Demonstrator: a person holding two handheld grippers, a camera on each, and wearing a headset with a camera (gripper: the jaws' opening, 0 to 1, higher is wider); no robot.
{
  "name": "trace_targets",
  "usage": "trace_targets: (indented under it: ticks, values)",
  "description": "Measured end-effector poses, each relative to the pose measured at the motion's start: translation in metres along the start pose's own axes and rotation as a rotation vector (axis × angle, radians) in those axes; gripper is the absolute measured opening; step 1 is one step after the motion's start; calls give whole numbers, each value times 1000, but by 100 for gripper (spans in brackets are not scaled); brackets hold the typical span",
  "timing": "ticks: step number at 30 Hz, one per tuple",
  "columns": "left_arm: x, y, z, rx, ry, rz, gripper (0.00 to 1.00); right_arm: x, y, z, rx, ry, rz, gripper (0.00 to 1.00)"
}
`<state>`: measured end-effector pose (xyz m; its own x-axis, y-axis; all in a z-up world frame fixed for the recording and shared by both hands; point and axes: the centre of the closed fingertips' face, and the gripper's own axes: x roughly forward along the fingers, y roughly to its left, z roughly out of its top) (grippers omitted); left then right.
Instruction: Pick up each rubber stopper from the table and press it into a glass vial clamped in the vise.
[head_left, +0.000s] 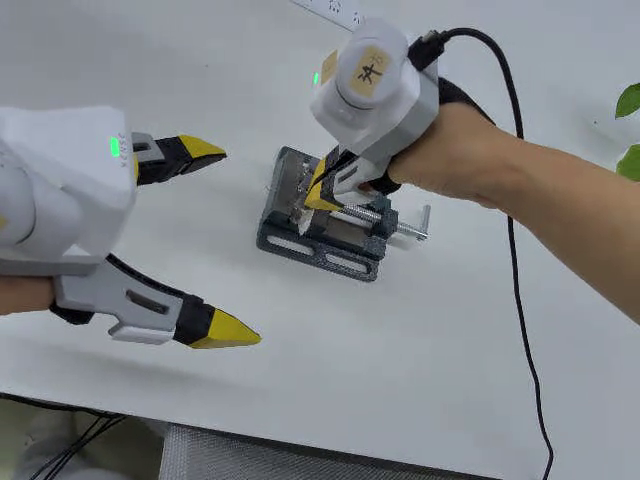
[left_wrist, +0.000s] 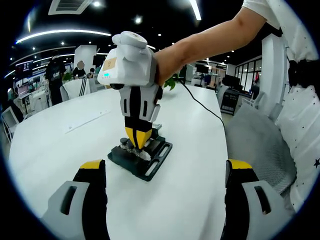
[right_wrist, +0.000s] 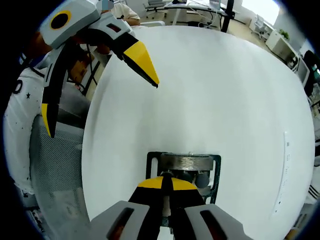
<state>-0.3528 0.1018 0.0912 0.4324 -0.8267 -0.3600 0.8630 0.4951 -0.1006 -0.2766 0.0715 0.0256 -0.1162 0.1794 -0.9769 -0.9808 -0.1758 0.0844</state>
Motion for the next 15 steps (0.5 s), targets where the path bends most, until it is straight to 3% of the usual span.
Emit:
trace_targets:
  ticks: [15]
  values:
    - [-6, 0, 9, 22, -6, 17, 99, 4, -7, -2, -13, 79, 61, 0]
